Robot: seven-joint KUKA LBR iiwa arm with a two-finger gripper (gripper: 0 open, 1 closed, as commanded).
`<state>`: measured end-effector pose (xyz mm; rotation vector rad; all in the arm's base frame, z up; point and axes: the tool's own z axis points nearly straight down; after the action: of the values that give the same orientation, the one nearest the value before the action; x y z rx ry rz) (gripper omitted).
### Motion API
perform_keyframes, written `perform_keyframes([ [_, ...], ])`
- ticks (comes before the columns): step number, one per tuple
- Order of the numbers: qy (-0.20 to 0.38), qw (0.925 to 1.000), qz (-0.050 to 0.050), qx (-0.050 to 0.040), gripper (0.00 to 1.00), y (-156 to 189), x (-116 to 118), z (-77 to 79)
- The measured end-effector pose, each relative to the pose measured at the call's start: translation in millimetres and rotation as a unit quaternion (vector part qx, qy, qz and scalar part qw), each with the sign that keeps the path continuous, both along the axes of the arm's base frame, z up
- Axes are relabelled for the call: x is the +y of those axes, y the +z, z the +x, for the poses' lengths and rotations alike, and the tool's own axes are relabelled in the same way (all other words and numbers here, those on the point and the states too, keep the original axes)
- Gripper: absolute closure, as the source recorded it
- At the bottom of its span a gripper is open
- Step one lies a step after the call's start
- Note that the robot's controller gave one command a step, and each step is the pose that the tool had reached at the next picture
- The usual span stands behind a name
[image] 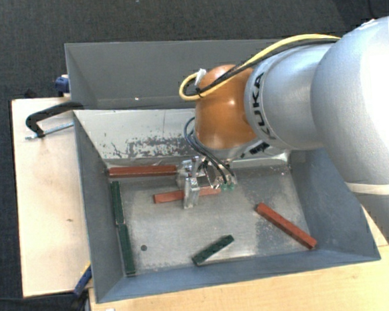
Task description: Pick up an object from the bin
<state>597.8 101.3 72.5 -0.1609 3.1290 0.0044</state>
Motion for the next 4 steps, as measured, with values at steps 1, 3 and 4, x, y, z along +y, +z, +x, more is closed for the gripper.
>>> perform_keyframes([
  [1,0.0,1.0,0.0,0.0001,1.0,0.0,0.0,0.0],
  [3,0.055,0.9985,-0.001,0.0034,1.0,6.8,81.8,-31.9],
  [4,0.055,0.9985,-0.001,0.0034,1.0,6.8,81.7,-31.9],
])
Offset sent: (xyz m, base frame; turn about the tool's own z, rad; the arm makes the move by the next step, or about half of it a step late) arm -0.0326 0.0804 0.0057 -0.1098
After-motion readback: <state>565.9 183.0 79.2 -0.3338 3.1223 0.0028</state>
